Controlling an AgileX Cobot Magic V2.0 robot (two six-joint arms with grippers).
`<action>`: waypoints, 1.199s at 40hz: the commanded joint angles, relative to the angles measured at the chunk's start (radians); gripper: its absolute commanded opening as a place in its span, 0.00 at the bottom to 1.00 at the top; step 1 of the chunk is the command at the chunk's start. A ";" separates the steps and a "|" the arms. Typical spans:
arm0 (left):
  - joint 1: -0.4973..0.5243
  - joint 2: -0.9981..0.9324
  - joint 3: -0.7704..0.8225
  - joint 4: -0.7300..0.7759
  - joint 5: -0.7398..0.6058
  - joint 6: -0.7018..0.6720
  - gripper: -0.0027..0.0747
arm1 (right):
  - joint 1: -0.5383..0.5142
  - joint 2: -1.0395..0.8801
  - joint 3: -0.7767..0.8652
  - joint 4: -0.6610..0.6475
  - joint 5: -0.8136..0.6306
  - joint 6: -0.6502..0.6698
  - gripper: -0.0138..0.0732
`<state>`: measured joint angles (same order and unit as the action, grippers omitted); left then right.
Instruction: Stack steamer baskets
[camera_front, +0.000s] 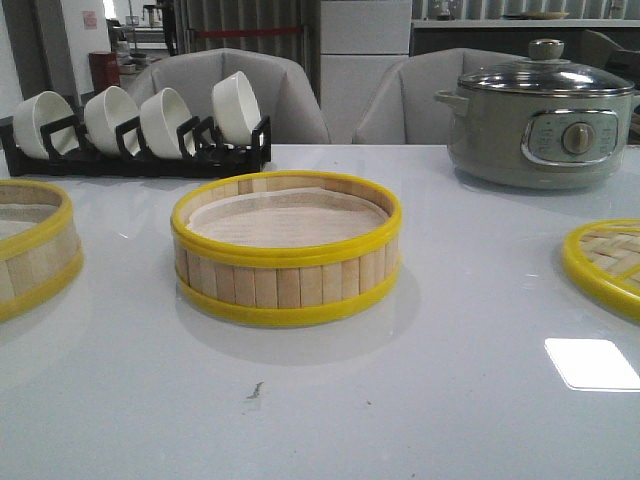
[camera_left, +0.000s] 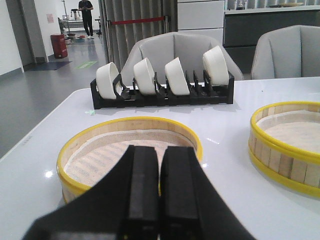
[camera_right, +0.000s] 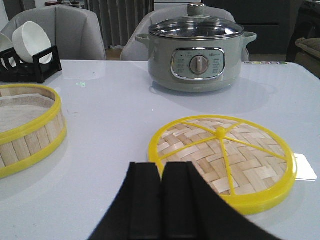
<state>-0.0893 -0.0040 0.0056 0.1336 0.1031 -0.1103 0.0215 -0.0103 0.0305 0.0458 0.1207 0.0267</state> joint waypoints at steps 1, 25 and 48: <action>0.002 0.008 -0.050 0.007 -0.017 -0.002 0.15 | -0.006 -0.021 -0.015 -0.001 -0.090 -0.003 0.22; 0.002 0.684 -0.939 0.132 0.405 -0.002 0.15 | -0.006 -0.021 -0.015 -0.001 -0.090 -0.003 0.22; 0.002 0.761 -0.936 0.017 0.324 -0.002 0.15 | -0.006 -0.021 -0.015 -0.001 -0.089 -0.003 0.22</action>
<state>-0.0893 0.7418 -0.8979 0.1847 0.5336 -0.1082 0.0215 -0.0103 0.0305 0.0458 0.1207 0.0267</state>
